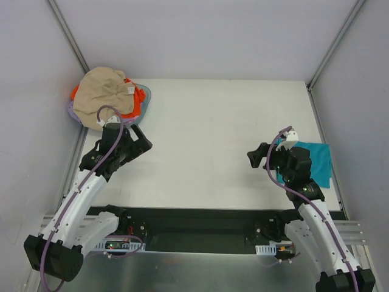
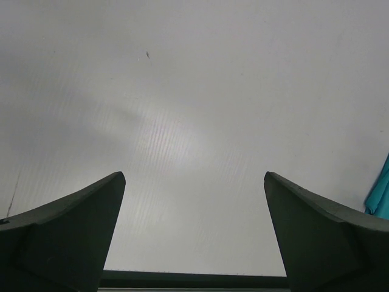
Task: Fold and stack the t-shirts
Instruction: Grab crumpled tshirt from bin with the left arm
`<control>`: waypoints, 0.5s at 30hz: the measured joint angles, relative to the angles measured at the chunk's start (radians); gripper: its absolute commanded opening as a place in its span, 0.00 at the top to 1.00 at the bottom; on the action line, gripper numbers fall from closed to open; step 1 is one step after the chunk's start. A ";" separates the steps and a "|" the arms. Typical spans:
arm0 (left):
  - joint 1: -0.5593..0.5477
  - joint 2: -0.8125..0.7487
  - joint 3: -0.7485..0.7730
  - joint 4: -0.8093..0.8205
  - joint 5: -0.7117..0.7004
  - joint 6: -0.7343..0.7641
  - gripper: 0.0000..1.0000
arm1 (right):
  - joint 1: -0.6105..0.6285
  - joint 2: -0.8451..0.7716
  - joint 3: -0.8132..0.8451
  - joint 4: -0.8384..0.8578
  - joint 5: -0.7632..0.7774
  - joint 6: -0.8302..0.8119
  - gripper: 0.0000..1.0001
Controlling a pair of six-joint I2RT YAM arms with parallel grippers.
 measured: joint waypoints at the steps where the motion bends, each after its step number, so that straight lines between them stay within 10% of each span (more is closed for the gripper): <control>1: 0.000 0.013 0.010 -0.002 -0.009 0.001 0.01 | 0.000 -0.002 0.000 -0.003 0.006 0.000 0.03; 15: 0.280 0.520 0.389 0.026 -0.059 0.018 0.01 | 0.000 0.125 0.014 -0.052 0.102 0.000 0.03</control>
